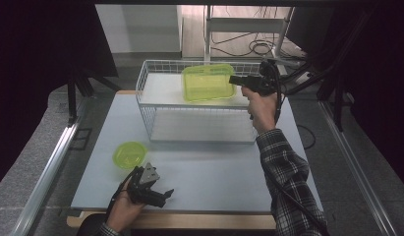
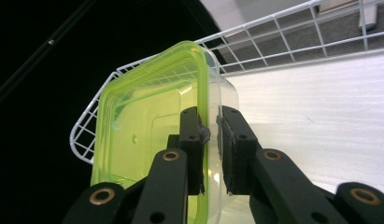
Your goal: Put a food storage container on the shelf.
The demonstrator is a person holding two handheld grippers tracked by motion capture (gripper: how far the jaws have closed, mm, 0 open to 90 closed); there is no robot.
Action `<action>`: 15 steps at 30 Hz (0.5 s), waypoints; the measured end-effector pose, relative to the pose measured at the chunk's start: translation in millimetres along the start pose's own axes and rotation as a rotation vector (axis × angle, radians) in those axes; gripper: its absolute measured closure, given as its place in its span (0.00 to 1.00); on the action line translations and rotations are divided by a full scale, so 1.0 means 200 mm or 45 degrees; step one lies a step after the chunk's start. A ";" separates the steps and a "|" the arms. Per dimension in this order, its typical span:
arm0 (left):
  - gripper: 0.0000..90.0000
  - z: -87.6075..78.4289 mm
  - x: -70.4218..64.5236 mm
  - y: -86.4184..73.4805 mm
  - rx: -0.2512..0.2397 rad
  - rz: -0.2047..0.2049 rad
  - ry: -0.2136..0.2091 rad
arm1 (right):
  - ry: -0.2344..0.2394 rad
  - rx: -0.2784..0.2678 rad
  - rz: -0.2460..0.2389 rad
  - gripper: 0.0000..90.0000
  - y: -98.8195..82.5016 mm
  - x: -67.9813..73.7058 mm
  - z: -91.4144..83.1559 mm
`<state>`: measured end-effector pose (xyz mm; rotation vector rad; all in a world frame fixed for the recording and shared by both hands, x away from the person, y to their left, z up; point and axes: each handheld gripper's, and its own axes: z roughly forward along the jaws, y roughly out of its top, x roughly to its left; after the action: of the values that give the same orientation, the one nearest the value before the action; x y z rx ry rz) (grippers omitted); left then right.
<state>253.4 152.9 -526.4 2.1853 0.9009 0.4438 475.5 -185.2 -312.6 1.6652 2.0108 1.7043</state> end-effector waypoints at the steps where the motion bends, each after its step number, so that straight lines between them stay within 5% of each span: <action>1: 0.03 0.00 0.00 0.00 0.001 0.001 0.000 | -0.003 -0.002 -0.003 0.88 0.00 0.00 0.00; 5: 0.03 0.00 0.00 0.00 0.004 0.002 0.001 | -0.013 0.002 -0.009 0.87 -0.01 0.00 0.00; 15: 0.03 0.01 0.00 0.00 0.019 0.008 0.001 | -0.162 0.034 -0.105 0.78 -0.01 0.00 0.03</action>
<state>253.9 151.7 -527.9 2.2024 0.9003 0.4421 477.0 -180.2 -316.5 1.6287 2.0226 1.5117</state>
